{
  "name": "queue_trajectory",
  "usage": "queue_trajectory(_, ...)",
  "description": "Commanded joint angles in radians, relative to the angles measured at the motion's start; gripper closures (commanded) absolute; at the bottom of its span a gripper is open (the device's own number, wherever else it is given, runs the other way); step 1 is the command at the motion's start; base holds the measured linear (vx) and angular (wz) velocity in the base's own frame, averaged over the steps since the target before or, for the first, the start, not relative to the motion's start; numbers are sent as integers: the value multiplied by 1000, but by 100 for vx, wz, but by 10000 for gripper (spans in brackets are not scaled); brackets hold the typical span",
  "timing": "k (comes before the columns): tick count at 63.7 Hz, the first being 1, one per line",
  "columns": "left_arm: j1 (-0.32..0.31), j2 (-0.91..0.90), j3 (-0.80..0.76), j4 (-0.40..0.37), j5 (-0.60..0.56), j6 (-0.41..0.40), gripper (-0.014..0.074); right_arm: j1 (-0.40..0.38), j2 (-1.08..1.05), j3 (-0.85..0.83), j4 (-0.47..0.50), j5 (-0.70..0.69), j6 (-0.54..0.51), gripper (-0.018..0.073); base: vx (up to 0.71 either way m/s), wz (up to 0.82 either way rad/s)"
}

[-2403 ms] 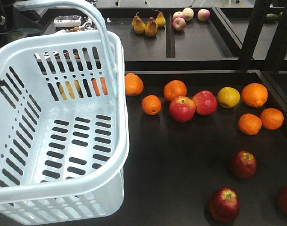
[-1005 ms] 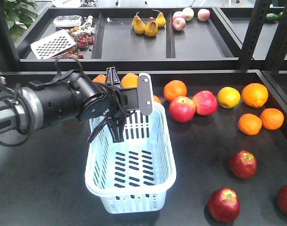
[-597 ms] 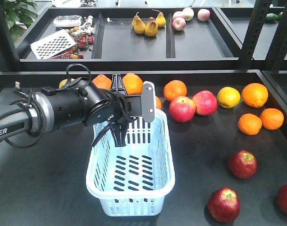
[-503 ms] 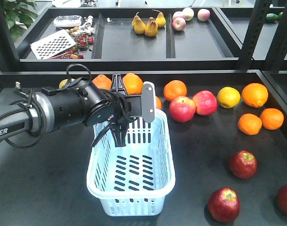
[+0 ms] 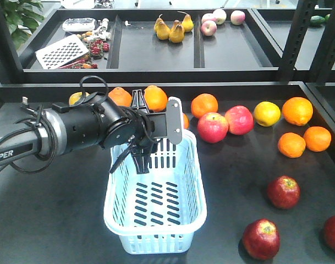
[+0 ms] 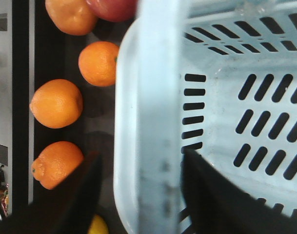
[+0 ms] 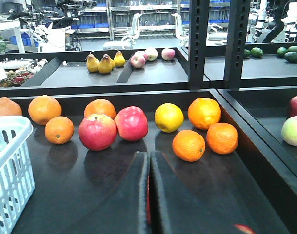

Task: Pick three apples into basket with both arms
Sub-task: 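Lower the light-blue basket onto the table with the left gripper, then open the left gripper and lift it away from the basket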

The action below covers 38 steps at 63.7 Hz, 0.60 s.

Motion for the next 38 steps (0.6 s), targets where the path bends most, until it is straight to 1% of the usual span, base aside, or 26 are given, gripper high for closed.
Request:
queue_trajectory(1, -6, -58, -25, -25, 12, -7, 77, -5, -14, 11, 0, -78, -1, 568, 0, 0)
queue_trajectory(6, -6, -66, -25, -35, 15, -7, 18, -5, -14, 11, 0, -78, -1, 568, 0, 0)
queue_trajectory(12, -6, -83, -25, -36, 13, -7, -19, -5, -14, 11, 0, -78, -1, 568, 0, 0)
queue_trajectory(19, -12, -109, -25, -36, 34, -7, -18, -5, -14, 11, 0, -78, -1, 568, 0, 0)
queue_trajectory(27, -26, -145, -25, -38, 93, -6, -14, -5, -14, 11, 0, -78, -1, 568, 0, 0)
queue_trajectory(38, -25, -233, -25, -97, 182, -6, -10, -5, -14, 11, 0, -78, -1, 568, 0, 0)
